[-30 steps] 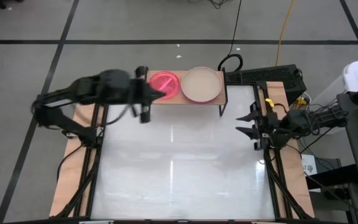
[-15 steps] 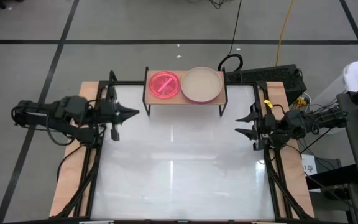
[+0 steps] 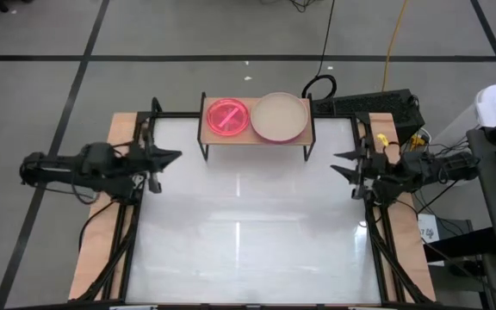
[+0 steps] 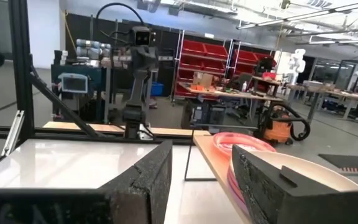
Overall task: Place and stack plates onto a shelf
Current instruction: Return to Home Position
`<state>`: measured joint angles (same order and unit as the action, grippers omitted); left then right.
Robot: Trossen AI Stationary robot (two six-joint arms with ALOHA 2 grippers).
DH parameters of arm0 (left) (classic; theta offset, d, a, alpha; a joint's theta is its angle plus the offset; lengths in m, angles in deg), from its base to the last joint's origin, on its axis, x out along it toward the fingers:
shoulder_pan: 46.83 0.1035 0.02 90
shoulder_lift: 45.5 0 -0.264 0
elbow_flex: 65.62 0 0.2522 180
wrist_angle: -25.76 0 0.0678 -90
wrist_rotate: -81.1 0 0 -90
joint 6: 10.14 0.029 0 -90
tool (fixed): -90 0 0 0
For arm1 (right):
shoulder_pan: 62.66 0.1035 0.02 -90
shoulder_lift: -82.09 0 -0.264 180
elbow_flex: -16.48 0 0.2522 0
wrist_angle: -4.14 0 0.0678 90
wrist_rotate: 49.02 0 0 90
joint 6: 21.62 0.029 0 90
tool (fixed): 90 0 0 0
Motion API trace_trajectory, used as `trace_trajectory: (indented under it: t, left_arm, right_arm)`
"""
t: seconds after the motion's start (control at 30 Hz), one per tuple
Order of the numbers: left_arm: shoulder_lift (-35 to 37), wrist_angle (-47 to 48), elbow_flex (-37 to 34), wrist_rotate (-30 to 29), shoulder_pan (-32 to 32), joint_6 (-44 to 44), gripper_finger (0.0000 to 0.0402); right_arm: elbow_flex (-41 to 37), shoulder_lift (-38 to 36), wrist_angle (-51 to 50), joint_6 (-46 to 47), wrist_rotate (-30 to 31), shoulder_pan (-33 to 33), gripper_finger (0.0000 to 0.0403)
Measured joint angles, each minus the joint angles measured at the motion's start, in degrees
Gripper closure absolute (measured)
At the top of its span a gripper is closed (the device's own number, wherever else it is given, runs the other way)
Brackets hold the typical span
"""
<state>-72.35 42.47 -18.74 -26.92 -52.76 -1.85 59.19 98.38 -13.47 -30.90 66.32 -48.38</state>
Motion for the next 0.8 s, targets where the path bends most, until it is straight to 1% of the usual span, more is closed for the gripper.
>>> trace_trajectory:
  t: [0.27, 0.4, 0.5, 0.67, 0.8]
  left_arm:
    - [12.76, 0.05, -3.45, 0.06, 0.24, -0.14, 0.0398]
    - [17.16, -0.28, -8.62, 0.15, 0.24, -1.26, 0.0398]
    - [19.78, -2.05, -13.77, 0.17, 0.24, -1.95, 0.0398]
    - [23.86, -9.59, -22.58, 0.15, 0.24, -3.57, 0.0396]
    - [26.62, -14.76, -28.81, -0.06, 0.24, -4.19, 0.0388]
  right_arm:
    - [0.00, -11.82, -9.24, 1.06, 0.14, -0.05, 0.0255]
    - [-1.08, -16.18, -10.21, 1.07, 0.13, -0.05, 0.0255]
    - [-2.95, -16.05, -10.33, 1.11, 0.07, -0.05, 0.0255]
    - [-8.76, -16.04, -6.53, 1.73, 0.12, -0.06, 0.0255]
    - [-15.47, -16.11, 2.06, 1.67, 0.10, -0.07, 0.0263]
